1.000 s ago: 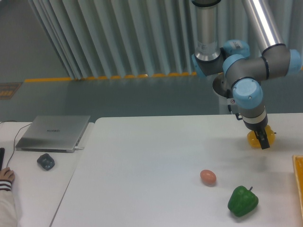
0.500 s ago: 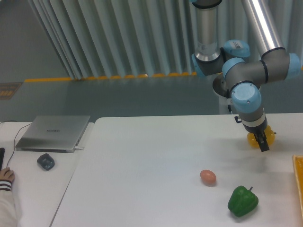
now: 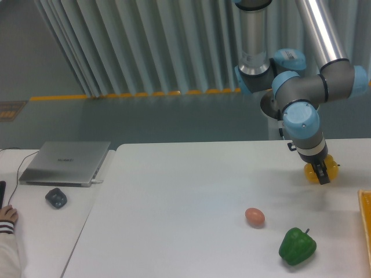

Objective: Place the yellow pepper in a basket

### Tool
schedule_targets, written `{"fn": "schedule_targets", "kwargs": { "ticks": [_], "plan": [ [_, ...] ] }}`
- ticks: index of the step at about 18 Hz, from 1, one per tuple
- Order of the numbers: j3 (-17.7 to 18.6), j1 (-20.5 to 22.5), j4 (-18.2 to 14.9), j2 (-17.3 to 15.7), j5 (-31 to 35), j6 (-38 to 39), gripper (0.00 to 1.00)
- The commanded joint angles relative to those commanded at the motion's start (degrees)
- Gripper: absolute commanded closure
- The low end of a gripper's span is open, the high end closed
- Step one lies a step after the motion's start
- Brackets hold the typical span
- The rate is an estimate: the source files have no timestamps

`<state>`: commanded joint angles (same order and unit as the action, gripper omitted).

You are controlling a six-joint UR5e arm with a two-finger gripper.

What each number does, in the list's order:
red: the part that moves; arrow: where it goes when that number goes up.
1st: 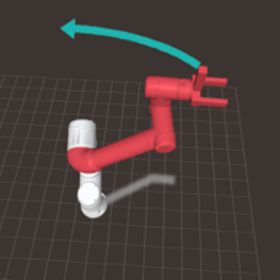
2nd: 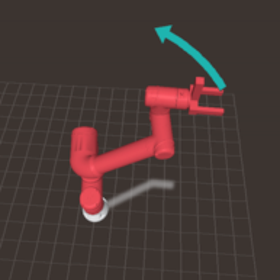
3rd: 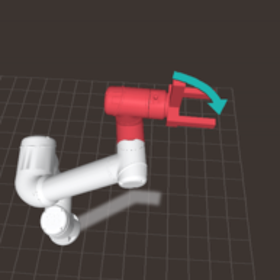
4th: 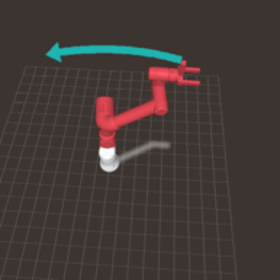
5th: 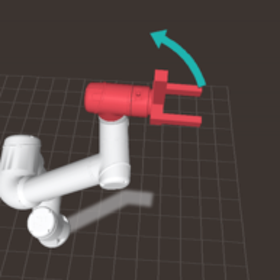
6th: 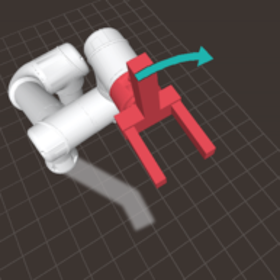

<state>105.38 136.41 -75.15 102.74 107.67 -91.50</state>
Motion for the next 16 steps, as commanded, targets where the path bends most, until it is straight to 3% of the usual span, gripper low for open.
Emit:
{"fn": "schedule_targets", "kwargs": {
  "ticks": [3, 6, 9, 16],
  "plan": [
    [-0.61, 0.0, -0.09, -0.09, 0.26, 0.09, 0.52],
    [-2.54, 0.0, -0.96, -0.26, 0.35, -0.17, 0.53],
    [-8.24, 0.0, -6.14, -0.44, -0.17, -0.35, 0.53],
    [-13.44, 0.79, -6.59, -0.53, -3.85, -0.44, 0.53]
  ]
}}
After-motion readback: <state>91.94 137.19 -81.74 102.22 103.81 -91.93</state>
